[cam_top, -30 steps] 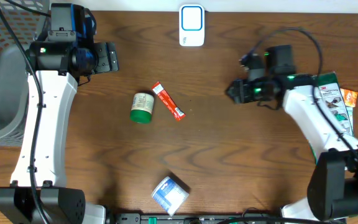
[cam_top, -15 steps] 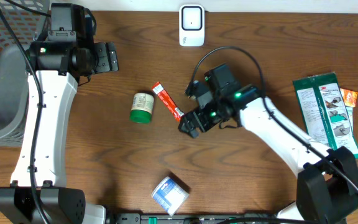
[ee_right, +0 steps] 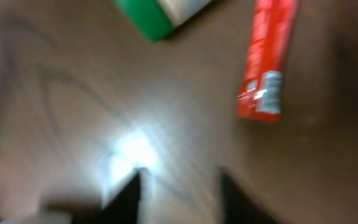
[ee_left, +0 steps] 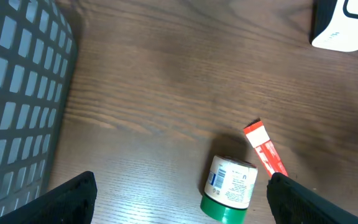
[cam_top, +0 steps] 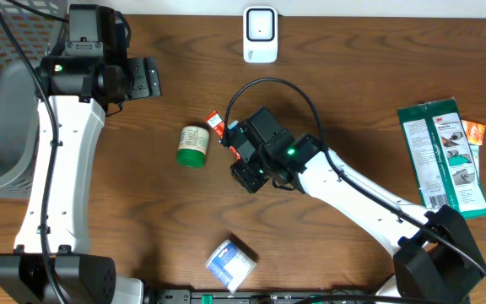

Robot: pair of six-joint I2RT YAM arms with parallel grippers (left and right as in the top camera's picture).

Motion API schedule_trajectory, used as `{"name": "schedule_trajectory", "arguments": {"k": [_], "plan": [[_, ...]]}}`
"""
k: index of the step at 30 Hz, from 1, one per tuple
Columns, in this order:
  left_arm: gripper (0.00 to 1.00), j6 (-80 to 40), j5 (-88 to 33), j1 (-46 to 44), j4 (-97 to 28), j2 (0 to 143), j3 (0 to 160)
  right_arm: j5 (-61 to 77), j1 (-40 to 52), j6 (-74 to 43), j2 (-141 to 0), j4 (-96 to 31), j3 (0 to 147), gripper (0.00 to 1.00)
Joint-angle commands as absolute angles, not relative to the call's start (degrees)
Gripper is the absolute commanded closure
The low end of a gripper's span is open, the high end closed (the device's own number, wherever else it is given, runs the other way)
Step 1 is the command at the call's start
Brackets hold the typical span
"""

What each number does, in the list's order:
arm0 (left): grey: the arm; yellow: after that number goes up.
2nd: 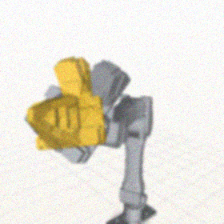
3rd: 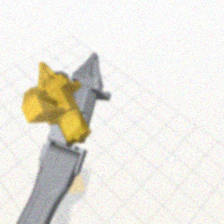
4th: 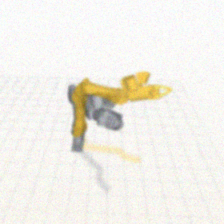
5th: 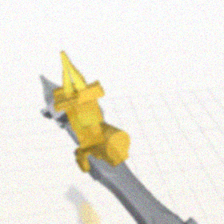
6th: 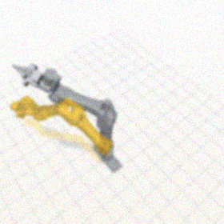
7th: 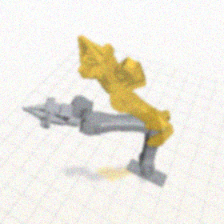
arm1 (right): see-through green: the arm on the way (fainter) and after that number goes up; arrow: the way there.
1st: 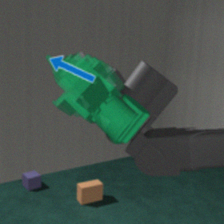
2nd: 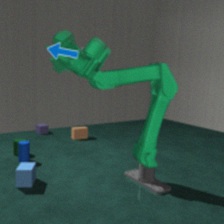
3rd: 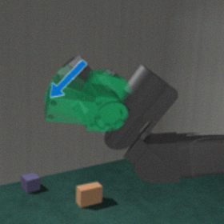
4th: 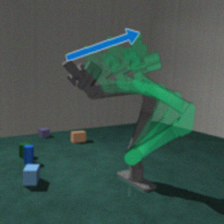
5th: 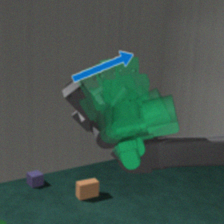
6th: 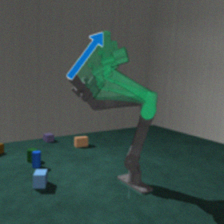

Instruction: Scan the item barcode

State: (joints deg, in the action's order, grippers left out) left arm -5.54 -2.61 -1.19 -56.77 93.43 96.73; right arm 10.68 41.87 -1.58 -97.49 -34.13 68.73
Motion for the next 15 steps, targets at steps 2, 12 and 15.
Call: {"name": "schedule_trajectory", "arguments": {"k": [2,12,15], "plan": [[0.12,-5.19,-1.91,-1.04,-56.95,94.11,96.64,-1.19,42.0,-2.85,-97.84,-31.18,69.21,0.99],[0.12,-5.19,-1.91,-1.04,-56.95,94.11,96.64,-3.79,40.14,-3.84,-101.34,-19.49,69.21,0.94],[0.12,-5.19,-1.91,-1.04,-56.95,94.11,96.64,-3.79,40.05,-3.77,-103.85,-15.33,69.21,0.94]]}}
